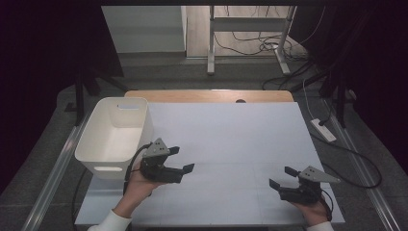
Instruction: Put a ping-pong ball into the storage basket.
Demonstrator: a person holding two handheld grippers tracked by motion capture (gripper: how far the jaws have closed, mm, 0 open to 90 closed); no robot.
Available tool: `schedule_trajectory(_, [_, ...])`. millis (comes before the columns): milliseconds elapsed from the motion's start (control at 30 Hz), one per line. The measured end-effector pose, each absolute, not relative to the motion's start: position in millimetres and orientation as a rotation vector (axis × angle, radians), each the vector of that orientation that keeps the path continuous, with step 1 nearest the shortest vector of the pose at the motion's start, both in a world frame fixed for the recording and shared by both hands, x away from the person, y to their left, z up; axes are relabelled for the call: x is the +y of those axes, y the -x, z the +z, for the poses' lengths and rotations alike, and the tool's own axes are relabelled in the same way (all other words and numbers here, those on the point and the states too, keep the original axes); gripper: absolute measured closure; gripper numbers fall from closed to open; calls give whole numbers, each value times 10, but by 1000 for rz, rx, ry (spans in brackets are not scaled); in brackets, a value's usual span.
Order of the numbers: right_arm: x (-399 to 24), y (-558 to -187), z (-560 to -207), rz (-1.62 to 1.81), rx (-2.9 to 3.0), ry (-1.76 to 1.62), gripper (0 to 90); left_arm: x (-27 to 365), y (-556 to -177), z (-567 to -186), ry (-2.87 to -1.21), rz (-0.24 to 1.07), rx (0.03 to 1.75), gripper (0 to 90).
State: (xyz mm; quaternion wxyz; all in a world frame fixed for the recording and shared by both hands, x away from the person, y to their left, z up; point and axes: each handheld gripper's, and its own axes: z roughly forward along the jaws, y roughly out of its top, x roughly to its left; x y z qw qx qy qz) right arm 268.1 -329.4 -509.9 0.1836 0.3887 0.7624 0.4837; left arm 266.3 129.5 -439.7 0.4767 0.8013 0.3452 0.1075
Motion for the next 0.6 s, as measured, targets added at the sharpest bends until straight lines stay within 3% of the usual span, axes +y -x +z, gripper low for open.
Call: schedule_trajectory(600, [-3293,-2682,-5105,1362,2150,-1096,165,1311,-2495,-4680,-2000,295,807,186])
